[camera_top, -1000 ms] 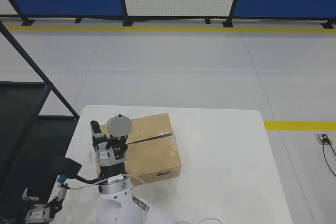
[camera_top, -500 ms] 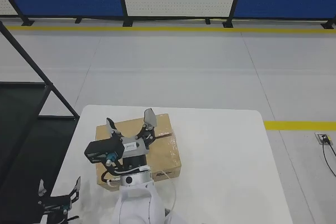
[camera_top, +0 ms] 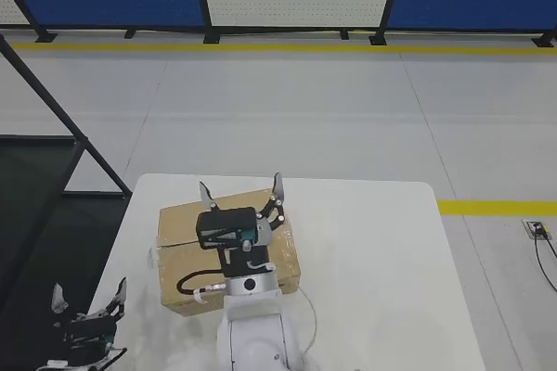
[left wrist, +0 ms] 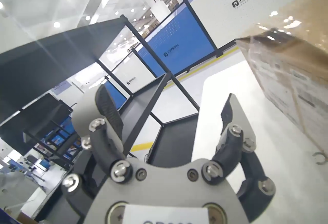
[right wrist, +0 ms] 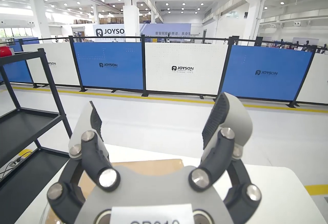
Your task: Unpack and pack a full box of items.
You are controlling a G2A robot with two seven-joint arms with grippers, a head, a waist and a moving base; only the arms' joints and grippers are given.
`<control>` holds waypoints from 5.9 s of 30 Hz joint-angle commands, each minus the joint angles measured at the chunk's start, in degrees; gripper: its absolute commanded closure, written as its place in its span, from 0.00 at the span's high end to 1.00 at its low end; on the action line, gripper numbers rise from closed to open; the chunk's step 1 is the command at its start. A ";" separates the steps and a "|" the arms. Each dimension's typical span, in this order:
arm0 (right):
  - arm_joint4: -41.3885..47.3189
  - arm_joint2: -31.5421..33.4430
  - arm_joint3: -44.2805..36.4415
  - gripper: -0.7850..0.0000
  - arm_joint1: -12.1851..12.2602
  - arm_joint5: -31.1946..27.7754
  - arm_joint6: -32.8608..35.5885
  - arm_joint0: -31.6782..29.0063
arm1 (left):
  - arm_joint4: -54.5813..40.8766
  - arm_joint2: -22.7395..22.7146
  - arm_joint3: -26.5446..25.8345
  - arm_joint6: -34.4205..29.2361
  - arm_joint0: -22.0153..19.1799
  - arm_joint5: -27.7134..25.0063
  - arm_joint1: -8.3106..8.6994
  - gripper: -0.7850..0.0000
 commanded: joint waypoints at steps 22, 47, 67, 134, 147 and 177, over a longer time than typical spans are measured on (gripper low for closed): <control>5.73 3.90 0.49 1.00 0.45 -0.51 -1.45 -0.94 | -45.91 -14.05 -5.58 -31.78 -0.33 -51.33 2.48 1.00; 21.89 11.20 -11.18 1.00 2.62 -27.21 18.43 -6.79 | -117.94 -15.36 -10.23 -69.12 -6.61 -14.88 3.52 1.00; 47.61 17.02 -5.74 0.00 1.47 -19.94 32.59 -0.94 | -120.41 -13.51 -12.44 -58.94 -6.24 -16.03 3.31 1.00; 77.19 18.38 35.67 0.00 -0.04 -9.93 42.19 24.79 | -126.30 -15.12 -9.33 -63.31 -4.07 -22.21 5.28 1.00; 78.33 16.13 38.25 0.00 -0.82 -10.40 39.62 26.29 | -126.74 -16.64 -8.51 -63.58 -3.52 -21.58 5.60 1.00; 85.43 10.84 45.16 0.00 -3.28 -21.01 35.59 29.88 | -129.01 -4.35 0.32 -62.06 -14.74 -18.45 5.92 1.00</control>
